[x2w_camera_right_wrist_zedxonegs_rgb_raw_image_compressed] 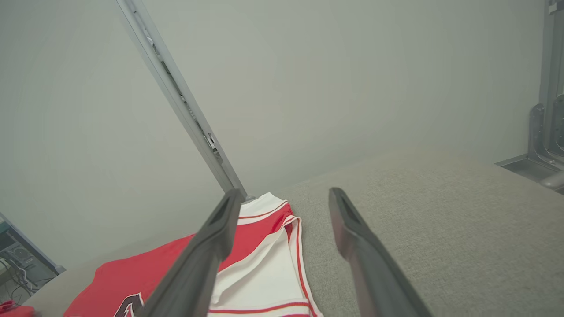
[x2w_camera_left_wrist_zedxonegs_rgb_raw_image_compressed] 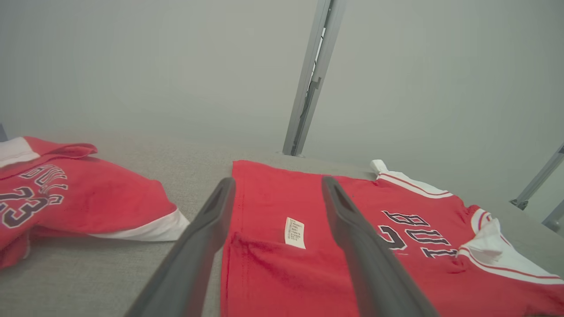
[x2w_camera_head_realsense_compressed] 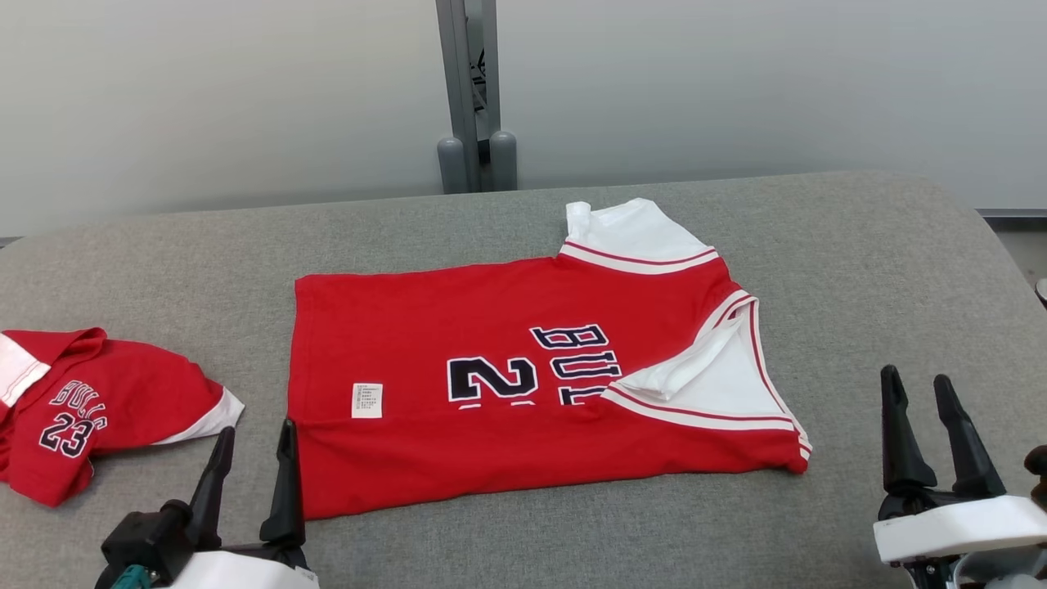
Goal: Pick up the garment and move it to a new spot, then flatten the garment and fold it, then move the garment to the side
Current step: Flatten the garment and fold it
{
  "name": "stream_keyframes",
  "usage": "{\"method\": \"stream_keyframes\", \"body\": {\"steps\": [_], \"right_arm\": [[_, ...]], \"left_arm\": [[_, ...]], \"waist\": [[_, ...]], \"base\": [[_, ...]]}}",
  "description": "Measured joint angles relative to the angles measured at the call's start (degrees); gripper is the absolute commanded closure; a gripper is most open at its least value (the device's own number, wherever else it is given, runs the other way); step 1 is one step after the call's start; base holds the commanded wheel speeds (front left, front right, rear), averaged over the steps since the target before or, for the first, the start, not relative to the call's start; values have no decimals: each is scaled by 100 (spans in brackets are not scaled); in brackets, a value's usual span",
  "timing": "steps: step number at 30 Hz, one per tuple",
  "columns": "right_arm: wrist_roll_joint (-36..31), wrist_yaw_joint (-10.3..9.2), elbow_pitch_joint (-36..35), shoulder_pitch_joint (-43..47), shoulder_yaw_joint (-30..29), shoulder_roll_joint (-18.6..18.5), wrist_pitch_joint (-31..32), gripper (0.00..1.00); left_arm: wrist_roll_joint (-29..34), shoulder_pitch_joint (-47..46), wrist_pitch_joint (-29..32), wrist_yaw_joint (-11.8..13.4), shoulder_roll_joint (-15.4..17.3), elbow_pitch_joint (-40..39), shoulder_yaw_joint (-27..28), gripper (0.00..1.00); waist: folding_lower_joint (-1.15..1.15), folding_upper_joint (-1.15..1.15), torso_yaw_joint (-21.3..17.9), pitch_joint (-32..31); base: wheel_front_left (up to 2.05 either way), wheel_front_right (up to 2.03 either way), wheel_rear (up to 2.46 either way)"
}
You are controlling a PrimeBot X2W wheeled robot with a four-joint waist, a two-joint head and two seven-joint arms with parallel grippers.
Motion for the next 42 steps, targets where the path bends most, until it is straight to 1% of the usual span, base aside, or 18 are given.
{"method": "stream_keyframes", "body": {"steps": [2,6,9,13,15,16,17,18,21,25,32,37,38,39,40,41,42], "right_arm": [[-60,0,237,2,102,-25,1,0],[105,0,828,-14,313,-64,1,0],[363,0,1339,-124,582,-103,1,0],[806,-1,1940,-404,1076,-225,3,0],[979,-1,2182,-569,1288,-318,10,0],[979,-1,2182,-569,1288,-318,10,0],[1178,-1,2383,-740,1437,-361,10,0],[1178,-1,2383,-740,1437,-361,10,0],[1461,-1,2652,-954,1617,-404,10,0],[1891,-1,2929,-1174,1858,-448,62,0],[2529,-1,3128,-1500,2341,-546,179,0],[2789,0,3208,-1689,2636,-609,160,0],[2858,0,3217,-1716,2684,-614,155,18],[2927,0,3221,-1751,2729,-622,148,56],[2988,0,3221,-1780,2767,-636,144,76],[3048,-1,3218,-1796,2806,-655,142,100],[3103,-1,3215,-1802,2860,-679,122,100]], "left_arm": [[-44,7,0,110,3,257,-135,0],[-145,-5,0,308,0,811,-311,0],[-354,-92,1,378,2,1385,-472,0],[-421,-399,0,450,-5,2174,-722,0],[-622,-551,0,480,-7,2414,-744,0],[-622,-551,0,480,-7,2414,-744,0],[-893,-697,0,476,2,2670,-783,0],[-893,-697,0,476,2,2670,-783,0],[-988,-882,-2,526,-2,2884,-893,0],[-1181,-1098,-21,493,2,3117,-1025,0],[-1448,-1467,-68,498,12,3434,-1289,0],[-1560,-1627,-71,492,24,3479,-1441,0],[-1597,-1658,-73,472,30,3493,-1478,51],[-1626,-1689,-75,452,35,3505,-1514,91],[-1659,-1703,-78,442,37,3516,-1546,100],[-1681,-1709,-80,431,52,3527,-1571,100],[-1709,-1727,-86,414,71,3550,-1594,100]], "waist": [[0,0,10,-1],[0,0,15,-1],[0,0,13,14],[0,0,17,90],[0,0,19,138],[0,0,19,138],[0,0,20,190],[0,0,20,190],[0,0,38,273],[0,0,87,383],[0,0,159,601],[0,0,208,715],[0,0,216,733],[0,0,223,748],[0,0,232,760],[0,0,242,769],[0,0,251,774]], "base": [[0,0,0],[0,0,0],[0,0,0],[0,0,0],[0,0,0],[0,0,0],[0,0,0],[0,0,0],[0,0,0],[0,0,0],[0,0,0],[0,0,0],[0,0,0],[0,0,0],[0,0,0],[0,0,0],[0,0,0]]}}
